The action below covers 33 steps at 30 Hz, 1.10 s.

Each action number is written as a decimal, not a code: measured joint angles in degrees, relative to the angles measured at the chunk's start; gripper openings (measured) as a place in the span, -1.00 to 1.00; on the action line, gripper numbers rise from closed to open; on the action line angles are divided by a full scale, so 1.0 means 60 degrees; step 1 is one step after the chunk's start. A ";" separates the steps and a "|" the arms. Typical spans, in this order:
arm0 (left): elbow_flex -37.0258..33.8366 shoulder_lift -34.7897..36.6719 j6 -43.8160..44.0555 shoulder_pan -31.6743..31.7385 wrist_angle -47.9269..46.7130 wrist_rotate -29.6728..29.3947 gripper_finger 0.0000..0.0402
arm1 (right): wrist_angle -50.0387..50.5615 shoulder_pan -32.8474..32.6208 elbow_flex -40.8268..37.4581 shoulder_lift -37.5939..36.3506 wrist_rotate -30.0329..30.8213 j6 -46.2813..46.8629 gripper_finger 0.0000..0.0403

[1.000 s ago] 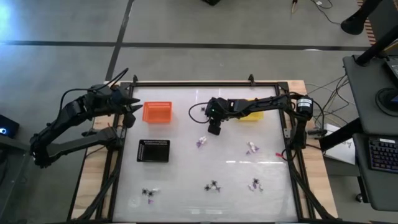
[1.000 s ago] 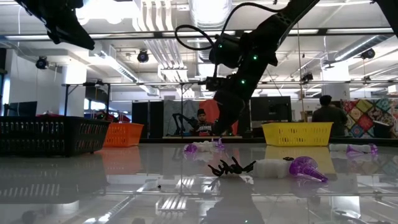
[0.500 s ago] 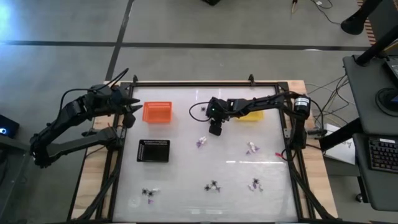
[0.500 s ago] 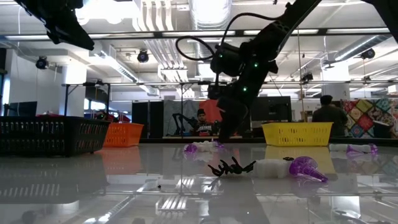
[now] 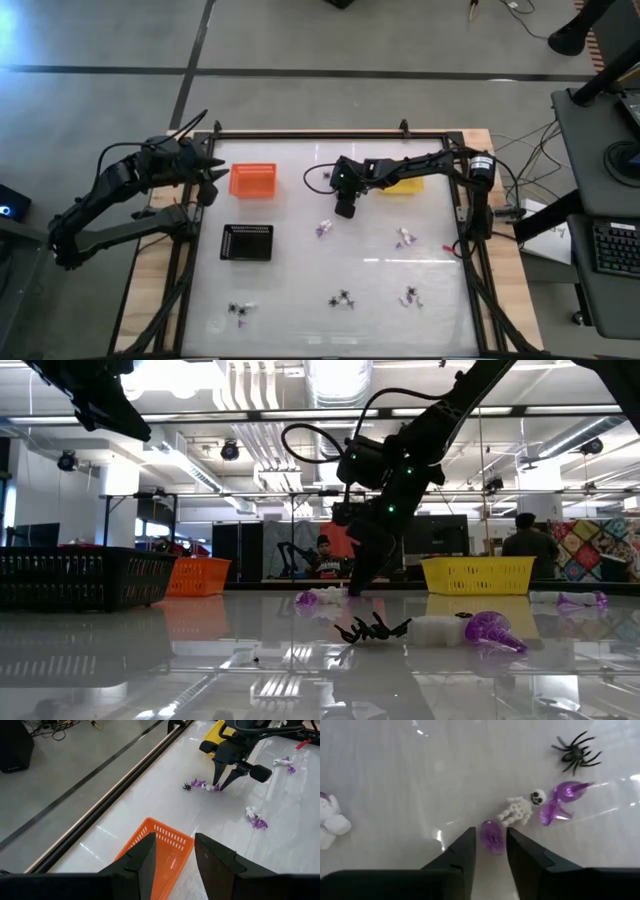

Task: Sort Halloween decoration
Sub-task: Put the violet witch hat into the yellow bin

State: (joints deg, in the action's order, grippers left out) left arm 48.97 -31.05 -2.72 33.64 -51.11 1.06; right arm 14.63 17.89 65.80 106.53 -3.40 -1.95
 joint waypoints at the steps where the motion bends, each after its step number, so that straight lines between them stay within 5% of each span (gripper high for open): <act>1: 0.0000 0.0000 0.0000 0.0000 0.0004 0.0000 -0.41 | 0.0000 0.0004 0.0000 0.0016 -0.0034 0.0084 -0.65; 7: 0.0000 0.0000 -0.0071 -0.0001 0.0000 0.0000 -0.41 | 0.0185 0.0004 0.0073 0.0012 -0.0045 0.0604 -0.94; 15: 0.0000 0.0000 -0.0157 -0.0001 -0.0008 0.0000 -0.41 | 0.2270 0.0007 0.0696 -0.0385 0.0054 0.1321 -0.95; 33: 0.0000 -0.0100 -0.0178 -0.0001 -0.0284 -0.0064 -0.41 | 0.5983 0.0354 0.0535 -0.3271 0.2590 0.3252 -0.96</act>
State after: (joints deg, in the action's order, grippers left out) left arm 48.97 -31.65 -3.79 33.63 -52.82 0.68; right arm 50.53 20.01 69.01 86.91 12.14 17.56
